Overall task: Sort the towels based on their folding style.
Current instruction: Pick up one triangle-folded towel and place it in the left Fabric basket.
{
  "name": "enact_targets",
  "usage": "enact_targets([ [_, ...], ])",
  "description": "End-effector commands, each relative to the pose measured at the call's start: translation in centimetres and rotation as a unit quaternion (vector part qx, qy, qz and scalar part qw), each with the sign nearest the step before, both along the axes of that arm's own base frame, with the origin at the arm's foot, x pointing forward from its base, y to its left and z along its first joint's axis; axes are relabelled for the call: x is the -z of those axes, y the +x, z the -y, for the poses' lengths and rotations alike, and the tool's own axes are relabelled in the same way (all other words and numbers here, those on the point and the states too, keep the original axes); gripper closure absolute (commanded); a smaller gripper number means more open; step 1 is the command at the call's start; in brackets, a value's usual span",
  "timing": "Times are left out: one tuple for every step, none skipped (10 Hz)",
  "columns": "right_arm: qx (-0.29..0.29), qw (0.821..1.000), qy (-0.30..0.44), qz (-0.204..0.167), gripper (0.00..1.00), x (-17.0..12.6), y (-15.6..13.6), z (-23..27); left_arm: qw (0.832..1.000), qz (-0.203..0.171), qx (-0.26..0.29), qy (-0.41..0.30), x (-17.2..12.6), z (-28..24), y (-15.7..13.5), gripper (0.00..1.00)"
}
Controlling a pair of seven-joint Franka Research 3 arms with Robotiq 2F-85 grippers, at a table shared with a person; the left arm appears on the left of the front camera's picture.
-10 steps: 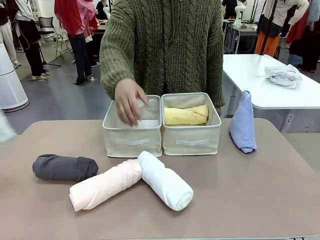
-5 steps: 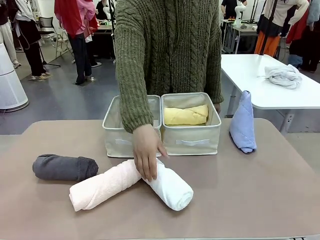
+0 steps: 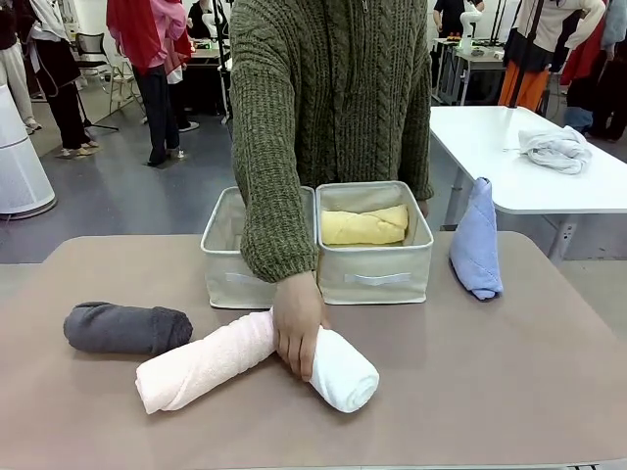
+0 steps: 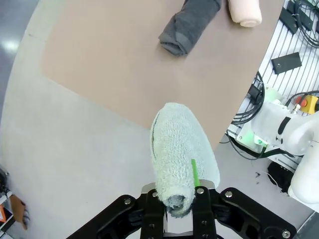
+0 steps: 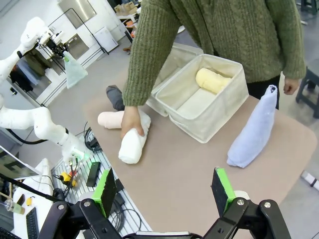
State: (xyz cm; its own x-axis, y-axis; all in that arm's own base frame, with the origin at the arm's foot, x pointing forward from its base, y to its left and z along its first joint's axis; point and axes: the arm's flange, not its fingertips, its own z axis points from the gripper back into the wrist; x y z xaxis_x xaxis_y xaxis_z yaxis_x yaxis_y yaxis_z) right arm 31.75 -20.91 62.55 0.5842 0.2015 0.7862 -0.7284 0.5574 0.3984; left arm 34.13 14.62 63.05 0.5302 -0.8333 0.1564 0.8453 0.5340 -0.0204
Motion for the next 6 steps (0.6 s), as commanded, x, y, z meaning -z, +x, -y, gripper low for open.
enact_targets([
  [-0.005, 1.000, 0.006, 0.006, 0.00, -0.07, -0.01, -0.07, 1.000, 0.002, 0.008, 0.000, -0.26, 0.02, -0.16, 0.83],
  [-0.005, 1.000, 0.006, 0.006, 0.00, -0.07, -0.01, -0.07, 1.000, 0.002, 0.008, 0.000, -0.26, 0.02, -0.16, 0.83],
  [-0.005, 1.000, 0.006, 0.006, 0.00, -0.07, -0.01, -0.07, 1.000, 0.002, 0.008, 0.000, -0.26, 0.02, -0.16, 0.83],
  [-0.005, 1.000, 0.006, 0.006, 0.00, -0.07, -0.01, -0.07, 1.000, 0.002, 0.008, 0.000, -0.26, 0.02, -0.16, 0.83],
  [-0.005, 1.000, 0.006, 0.006, 0.00, -0.07, -0.01, -0.07, 1.000, 0.002, 0.008, 0.000, -0.26, 0.02, -0.16, 0.83],
  [-0.005, 1.000, 0.006, 0.006, 0.00, -0.07, -0.01, -0.07, 1.000, 0.002, 0.008, 0.000, -0.26, 0.02, -0.16, 0.83],
])
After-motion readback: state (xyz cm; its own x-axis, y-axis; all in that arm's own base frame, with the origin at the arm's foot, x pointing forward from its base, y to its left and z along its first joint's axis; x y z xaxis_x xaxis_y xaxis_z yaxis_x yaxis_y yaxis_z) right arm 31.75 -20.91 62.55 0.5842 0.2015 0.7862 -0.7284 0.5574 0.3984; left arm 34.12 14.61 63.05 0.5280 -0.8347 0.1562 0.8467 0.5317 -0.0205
